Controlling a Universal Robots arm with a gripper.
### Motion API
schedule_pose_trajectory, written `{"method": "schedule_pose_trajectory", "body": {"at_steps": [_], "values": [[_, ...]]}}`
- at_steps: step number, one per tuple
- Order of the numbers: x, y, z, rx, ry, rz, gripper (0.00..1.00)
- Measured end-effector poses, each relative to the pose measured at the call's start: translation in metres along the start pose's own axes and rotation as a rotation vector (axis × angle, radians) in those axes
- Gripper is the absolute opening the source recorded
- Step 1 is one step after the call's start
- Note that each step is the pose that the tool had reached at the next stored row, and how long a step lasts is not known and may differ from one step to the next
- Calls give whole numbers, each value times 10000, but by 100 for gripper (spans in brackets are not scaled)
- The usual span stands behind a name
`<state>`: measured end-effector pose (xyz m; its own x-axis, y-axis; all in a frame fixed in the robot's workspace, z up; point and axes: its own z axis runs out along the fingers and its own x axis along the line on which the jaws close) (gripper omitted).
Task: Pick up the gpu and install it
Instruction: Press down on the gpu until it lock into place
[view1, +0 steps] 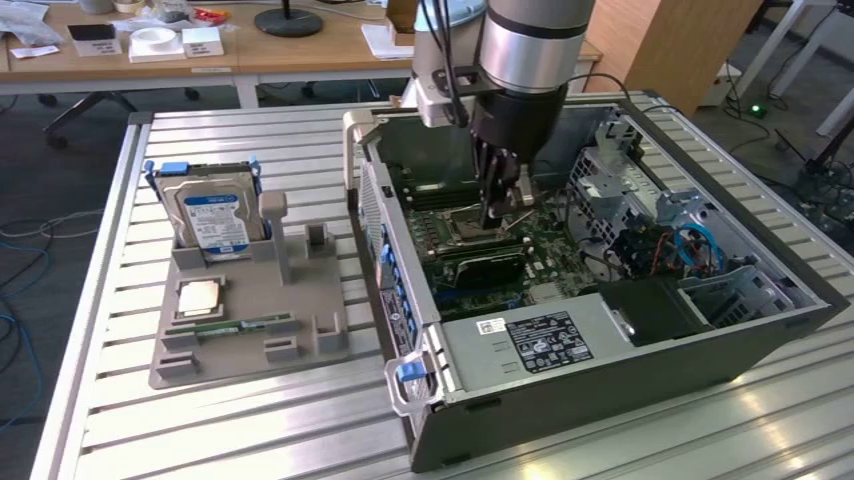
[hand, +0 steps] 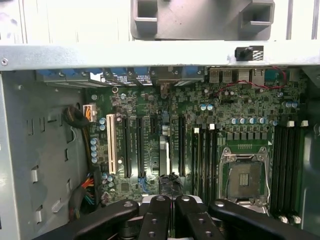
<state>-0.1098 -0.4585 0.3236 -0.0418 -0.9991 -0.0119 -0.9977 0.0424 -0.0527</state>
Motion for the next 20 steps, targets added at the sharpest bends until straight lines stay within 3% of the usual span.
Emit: {"method": "schedule_pose_trajectory", "body": {"at_steps": [9,19,20], "values": [[2,8,160,0,-1,2,11],[-18,10,172,-2,-47,5,11],[-17,13,226,-3,-47,5,11]]}}
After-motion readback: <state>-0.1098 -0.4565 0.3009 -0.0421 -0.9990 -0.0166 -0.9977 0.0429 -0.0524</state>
